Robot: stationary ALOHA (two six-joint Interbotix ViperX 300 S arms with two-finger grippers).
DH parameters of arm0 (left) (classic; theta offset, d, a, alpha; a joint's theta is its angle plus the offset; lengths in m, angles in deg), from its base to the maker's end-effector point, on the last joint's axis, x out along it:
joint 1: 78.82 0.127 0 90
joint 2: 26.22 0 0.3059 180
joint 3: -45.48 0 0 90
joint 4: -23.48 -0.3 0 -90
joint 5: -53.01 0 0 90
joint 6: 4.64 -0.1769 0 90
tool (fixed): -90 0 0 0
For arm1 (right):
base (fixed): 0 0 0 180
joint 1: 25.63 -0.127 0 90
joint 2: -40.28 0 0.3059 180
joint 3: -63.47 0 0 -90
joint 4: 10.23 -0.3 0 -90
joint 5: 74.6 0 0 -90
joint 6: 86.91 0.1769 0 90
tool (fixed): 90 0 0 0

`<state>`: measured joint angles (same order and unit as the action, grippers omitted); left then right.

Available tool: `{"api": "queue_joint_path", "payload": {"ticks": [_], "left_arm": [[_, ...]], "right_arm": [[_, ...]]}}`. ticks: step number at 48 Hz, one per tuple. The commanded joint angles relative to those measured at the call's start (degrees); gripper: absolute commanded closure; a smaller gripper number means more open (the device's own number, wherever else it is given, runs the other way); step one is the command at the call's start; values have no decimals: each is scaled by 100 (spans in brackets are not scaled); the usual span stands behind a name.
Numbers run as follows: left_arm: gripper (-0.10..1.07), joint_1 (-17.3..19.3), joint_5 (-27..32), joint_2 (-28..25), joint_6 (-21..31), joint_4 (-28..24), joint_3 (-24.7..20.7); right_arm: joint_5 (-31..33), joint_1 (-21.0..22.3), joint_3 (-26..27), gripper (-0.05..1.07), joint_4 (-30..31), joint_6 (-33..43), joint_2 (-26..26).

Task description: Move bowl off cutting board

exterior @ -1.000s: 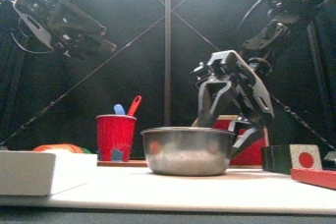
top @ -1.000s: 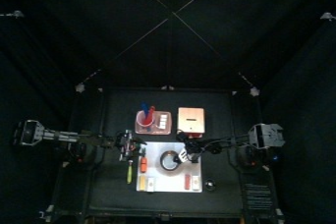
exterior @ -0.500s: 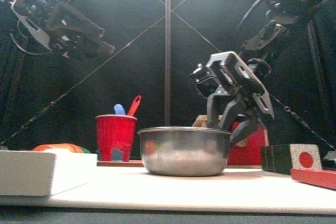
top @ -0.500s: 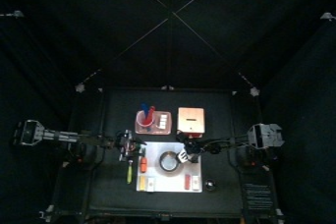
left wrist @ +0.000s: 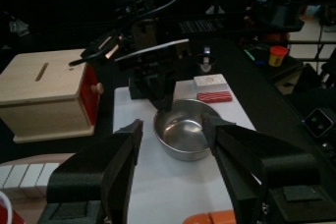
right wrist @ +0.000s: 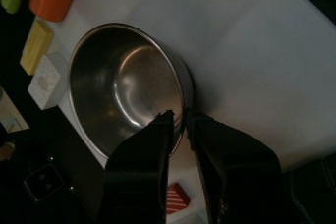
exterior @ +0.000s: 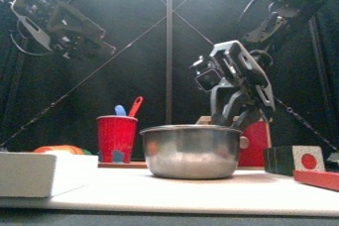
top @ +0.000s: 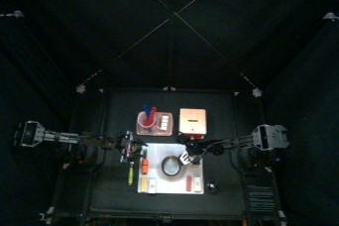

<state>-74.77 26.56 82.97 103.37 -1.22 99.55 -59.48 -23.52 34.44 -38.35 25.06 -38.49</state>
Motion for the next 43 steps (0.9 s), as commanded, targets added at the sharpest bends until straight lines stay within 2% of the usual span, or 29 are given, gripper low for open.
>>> {"api": "queue_joint_path", "payload": {"ticks": [1, 20, 34, 43], "left_arm": [[11, 9, -35, 9, -9, 9, -53], [11, 9, -35, 9, -9, 9, -53], [11, 18, -35, 18, 0, 9, -26], [11, 18, -35, 9, 0, 9, -18]], "right_arm": [[26, 79, 123, 44, 53, -9, -316], [97, 35, 185, 42, 123, -18, -70], [97, 35, 237, 24, 360, -9, -70], [149, 18, 299, 24, 360, -9, 53]]}}
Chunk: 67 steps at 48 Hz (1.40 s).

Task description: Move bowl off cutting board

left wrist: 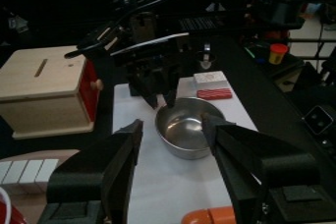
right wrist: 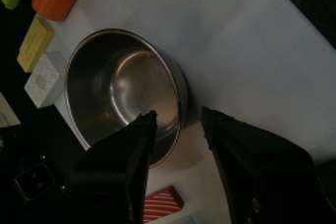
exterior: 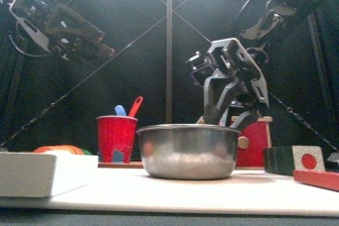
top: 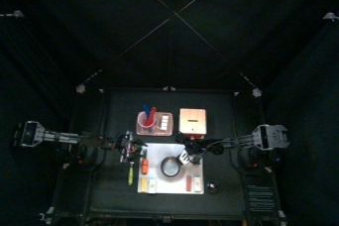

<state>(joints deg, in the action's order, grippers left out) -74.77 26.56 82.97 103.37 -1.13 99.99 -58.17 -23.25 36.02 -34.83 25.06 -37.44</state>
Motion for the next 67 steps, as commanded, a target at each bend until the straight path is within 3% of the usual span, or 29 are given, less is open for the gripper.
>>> {"api": "queue_joint_path", "payload": {"ticks": [1, 14, 29, 46, 55, 67], "left_arm": [[11, 18, -26, 9, 0, 9, -53], [11, 44, -35, 9, 0, 9, -53], [11, 35, -35, 9, 0, 9, -53], [11, 44, -35, 18, 0, 0, -44], [11, 44, -35, 9, 0, 9, -26], [11, 88, -26, 9, -18, 0, -62]], "right_arm": [[35, -9, 158, 24, 9, -9, -26], [457, -53, 396, 26, 114, -9, 211], [492, -53, 448, 53, 132, -9, 202], [703, -44, 519, 55, 141, -9, 9], [940, -9, 519, 54, 308, -9, -299], [1749, 316, 211, 54, 606, 0, -1424]]}}
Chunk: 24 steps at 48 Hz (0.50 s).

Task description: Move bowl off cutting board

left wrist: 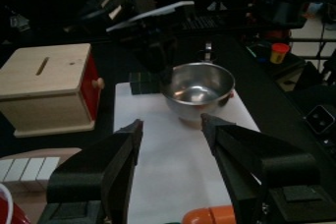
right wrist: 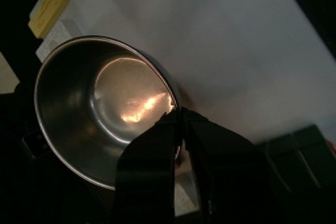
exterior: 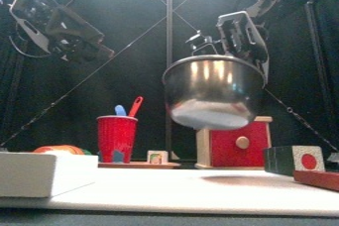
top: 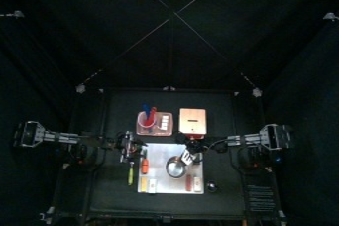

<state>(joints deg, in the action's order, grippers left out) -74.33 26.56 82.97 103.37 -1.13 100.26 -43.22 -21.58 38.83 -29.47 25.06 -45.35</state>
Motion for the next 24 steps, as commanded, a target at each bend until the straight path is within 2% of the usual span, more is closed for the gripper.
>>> {"api": "queue_joint_path", "payload": {"ticks": [1, 18, 24], "left_arm": [[11, 53, -26, 9, -18, 9, -97], [11, 211, -26, 18, -9, 0, -185], [11, 237, -26, 9, -9, 0, -193]], "right_arm": [[316, 176, -123, 54, 88, 0, -738], [1055, 844, -1547, 54, 167, 18, -2760], [1248, 1072, -1978, 54, 229, 18, -3252]]}}
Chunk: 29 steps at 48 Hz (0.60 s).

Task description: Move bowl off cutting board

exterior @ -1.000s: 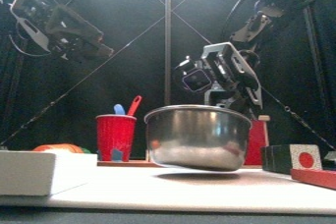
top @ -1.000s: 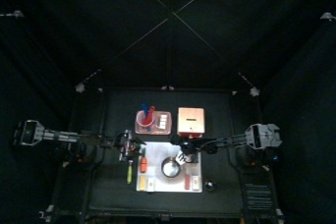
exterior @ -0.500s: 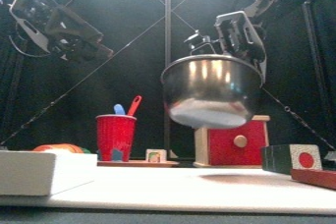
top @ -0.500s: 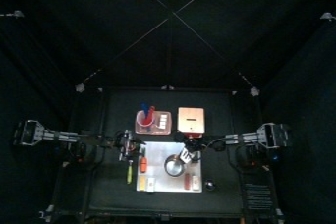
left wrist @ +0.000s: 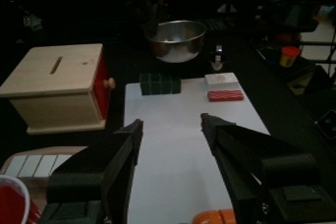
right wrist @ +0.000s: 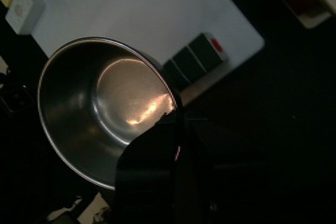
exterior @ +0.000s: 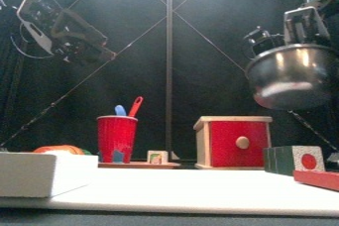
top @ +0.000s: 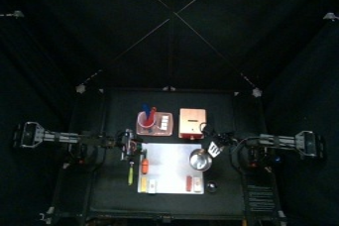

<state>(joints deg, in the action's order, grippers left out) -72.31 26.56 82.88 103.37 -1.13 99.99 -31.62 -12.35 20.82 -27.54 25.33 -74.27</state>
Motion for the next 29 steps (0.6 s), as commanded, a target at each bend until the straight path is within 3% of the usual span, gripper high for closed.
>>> {"api": "queue_joint_path", "payload": {"ticks": [1, 11, 29], "left_arm": [[11, 44, -35, 18, -9, 0, -158], [11, 44, -26, 18, -9, 9, -158], [11, 97, -26, 18, -9, 0, -132]], "right_arm": [[123, 185, -237, 54, 62, -9, -422], [562, 598, -773, 54, 334, -18, -765], [211, 958, -1266, 52, 905, -35, -642]]}}
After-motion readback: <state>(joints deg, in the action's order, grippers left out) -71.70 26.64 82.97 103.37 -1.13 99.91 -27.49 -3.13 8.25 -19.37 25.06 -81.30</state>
